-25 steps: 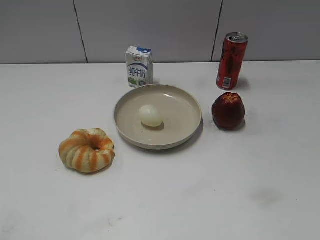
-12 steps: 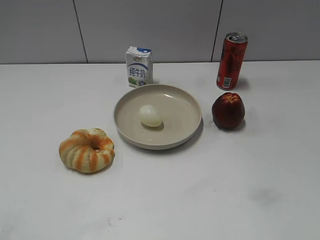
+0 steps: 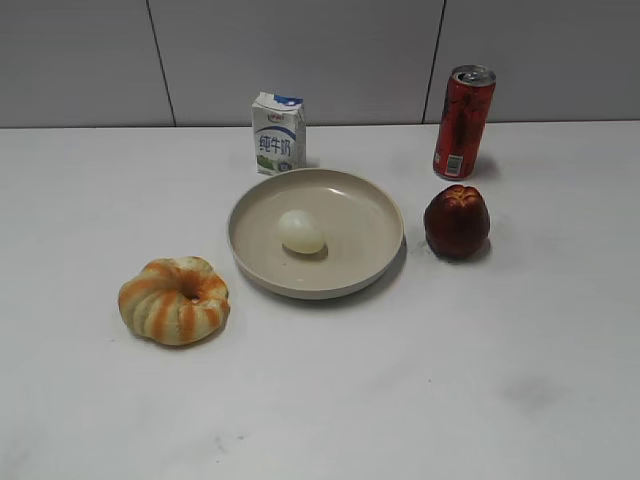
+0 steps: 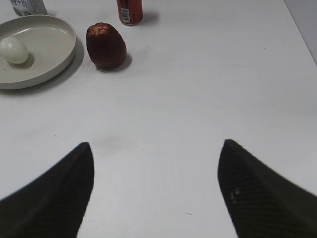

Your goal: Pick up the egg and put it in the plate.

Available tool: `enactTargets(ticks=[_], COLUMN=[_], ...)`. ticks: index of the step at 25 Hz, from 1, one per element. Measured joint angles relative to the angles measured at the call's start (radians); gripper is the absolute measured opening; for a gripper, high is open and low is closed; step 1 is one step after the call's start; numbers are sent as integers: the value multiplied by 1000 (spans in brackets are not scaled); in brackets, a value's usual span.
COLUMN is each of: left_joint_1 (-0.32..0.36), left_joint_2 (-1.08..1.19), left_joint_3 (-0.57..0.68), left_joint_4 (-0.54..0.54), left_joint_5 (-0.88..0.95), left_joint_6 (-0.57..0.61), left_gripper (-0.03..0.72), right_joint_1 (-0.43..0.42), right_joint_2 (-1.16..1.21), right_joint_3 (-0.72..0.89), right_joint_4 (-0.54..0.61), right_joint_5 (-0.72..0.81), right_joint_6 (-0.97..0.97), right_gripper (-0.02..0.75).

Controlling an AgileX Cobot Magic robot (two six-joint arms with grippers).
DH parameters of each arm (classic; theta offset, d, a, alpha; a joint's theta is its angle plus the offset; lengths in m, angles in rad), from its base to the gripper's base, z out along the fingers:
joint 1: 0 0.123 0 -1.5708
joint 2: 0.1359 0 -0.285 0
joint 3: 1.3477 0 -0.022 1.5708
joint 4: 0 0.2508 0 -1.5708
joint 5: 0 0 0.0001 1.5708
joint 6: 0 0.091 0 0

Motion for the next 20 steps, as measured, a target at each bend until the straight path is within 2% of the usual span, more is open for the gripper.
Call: enactTargets(ticks=[3,6,15,18,20], left_joint_1=[2,33,255,311,315], left_joint_2=[0,-6,-175,-221,-221], left_joint_3=[0,0,0,0,0], left_joint_4=[0,0,0,2,1], left_joint_5=[0,0,-1,0,0], left_joint_6=[0,1,1,1,1], left_gripper=[541,530,487,461,454], right_joint_1=[0,0,0,0,0], right_joint_2=[0,0,0,0,0], right_joint_3=[0,0,0,0,0], right_joint_4=[0,0,0,0,0], right_joint_5=[0,0,0,0,0], right_joint_6=[0,0,0,0,0], right_gripper=[588,588,588,588,588])
